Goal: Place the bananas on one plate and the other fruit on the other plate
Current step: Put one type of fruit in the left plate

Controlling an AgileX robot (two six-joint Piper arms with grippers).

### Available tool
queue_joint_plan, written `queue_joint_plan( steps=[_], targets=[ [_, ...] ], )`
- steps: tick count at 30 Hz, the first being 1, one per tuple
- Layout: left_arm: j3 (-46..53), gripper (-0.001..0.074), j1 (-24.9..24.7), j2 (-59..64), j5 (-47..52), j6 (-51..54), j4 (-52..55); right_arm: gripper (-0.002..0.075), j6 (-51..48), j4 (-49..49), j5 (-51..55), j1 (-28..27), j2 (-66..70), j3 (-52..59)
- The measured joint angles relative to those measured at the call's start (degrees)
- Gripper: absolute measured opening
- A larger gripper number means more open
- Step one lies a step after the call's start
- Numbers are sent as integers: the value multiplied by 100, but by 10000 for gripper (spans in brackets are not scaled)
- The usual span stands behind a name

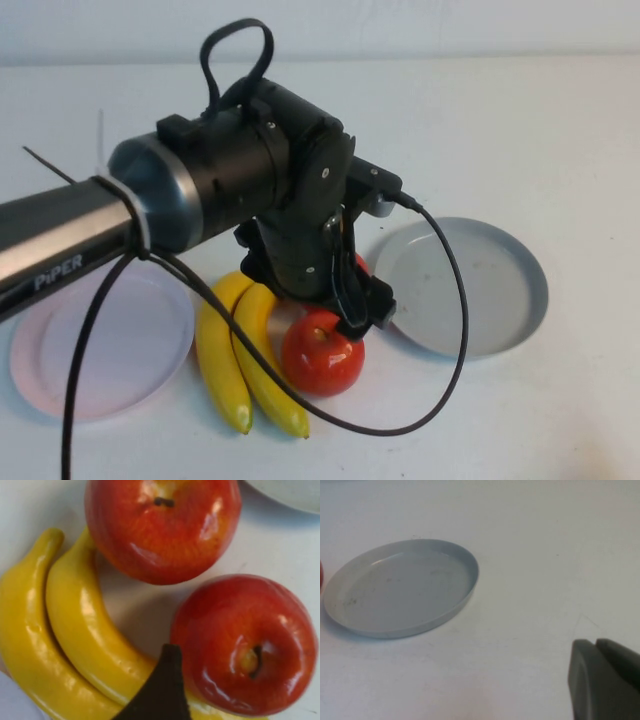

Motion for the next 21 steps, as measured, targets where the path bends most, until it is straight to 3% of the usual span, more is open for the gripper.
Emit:
queue_joint_plan(
  steps=[21],
  targets=[
    [-47, 668, -13, 618, -220, -291, 190, -16, 0, 0, 0, 0, 0, 0]
  ],
)
